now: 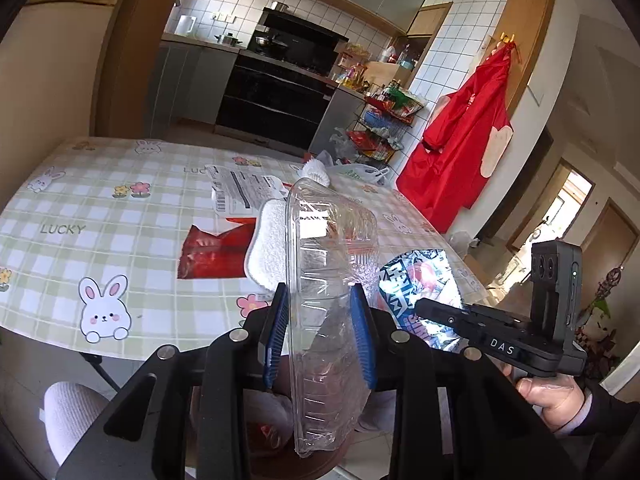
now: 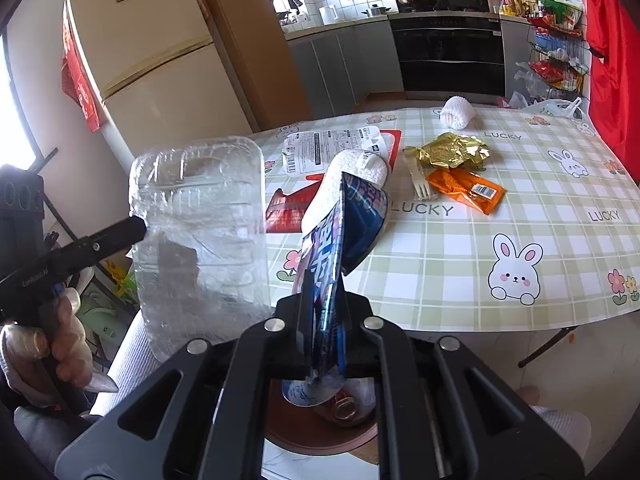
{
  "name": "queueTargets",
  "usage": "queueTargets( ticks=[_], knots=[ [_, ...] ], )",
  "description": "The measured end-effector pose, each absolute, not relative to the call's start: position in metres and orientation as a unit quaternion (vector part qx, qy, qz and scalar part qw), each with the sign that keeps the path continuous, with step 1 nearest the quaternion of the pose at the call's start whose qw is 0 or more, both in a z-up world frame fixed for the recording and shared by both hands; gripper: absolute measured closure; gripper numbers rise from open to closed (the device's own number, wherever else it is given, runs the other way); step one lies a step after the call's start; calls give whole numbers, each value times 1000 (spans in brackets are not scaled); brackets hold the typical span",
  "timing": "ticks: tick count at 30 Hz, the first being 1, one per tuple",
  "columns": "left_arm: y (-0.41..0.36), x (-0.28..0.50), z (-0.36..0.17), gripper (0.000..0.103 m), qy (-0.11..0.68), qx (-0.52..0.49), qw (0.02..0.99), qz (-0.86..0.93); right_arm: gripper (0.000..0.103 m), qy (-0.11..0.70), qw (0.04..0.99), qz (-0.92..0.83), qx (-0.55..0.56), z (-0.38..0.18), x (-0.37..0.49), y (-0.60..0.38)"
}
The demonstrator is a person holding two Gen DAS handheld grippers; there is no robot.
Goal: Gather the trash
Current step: 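Carry the bottle over the bin with the left tool and release it, then lower the snack wrapper into the bin and open the right tool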
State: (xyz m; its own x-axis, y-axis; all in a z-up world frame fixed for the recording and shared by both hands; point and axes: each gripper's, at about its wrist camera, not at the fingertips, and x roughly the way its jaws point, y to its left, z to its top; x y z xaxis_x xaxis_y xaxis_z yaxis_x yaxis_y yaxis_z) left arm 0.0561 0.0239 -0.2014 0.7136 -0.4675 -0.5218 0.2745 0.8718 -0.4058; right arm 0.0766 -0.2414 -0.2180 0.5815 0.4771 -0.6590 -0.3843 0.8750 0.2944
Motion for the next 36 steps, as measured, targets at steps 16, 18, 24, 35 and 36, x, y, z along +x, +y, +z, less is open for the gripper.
queueTargets(
  ticks=[16,18,24,35,36],
  knots=[
    [59,58,-206,16,310,-177,928,-109,91,384,888,248,53,-216,74,-239],
    [63,55,-201,12,301,-174,932,-97,91,385,887,249,51,-216,74,-238],
    [75,50,-195,9,288,-181,938,-64,91,390,880,269,44,-217,74,-228],
    [72,52,-200,9,298,-183,935,-63,50,390,876,281,40,-217,73,-220],
    [72,52,-200,9,299,-183,935,-61,42,390,877,278,43,-217,73,-222]
  ],
)
